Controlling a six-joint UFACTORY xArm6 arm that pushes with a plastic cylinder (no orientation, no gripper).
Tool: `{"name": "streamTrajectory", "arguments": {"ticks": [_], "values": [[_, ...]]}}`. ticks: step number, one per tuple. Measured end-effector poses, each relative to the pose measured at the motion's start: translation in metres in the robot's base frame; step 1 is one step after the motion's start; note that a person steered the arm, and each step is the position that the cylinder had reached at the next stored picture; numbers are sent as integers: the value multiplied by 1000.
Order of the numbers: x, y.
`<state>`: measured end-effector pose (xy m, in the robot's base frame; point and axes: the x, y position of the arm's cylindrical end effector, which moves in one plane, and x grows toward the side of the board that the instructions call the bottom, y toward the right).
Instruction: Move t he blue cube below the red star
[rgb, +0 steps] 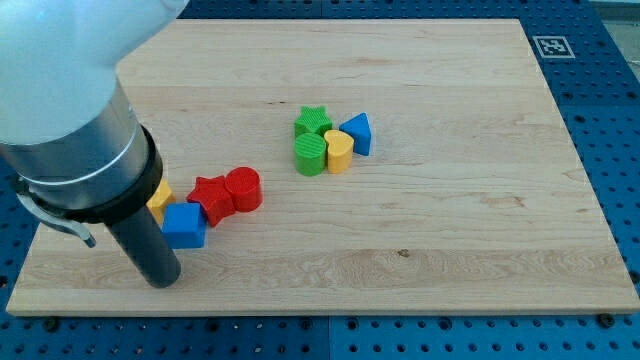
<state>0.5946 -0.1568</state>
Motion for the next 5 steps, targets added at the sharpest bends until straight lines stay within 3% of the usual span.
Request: {"name": "streamTrajectory", "arguments": {"ticks": [1,3,4,5], "values": [[3,-6],[11,-87],[-14,-137],[-54,-136]]}}
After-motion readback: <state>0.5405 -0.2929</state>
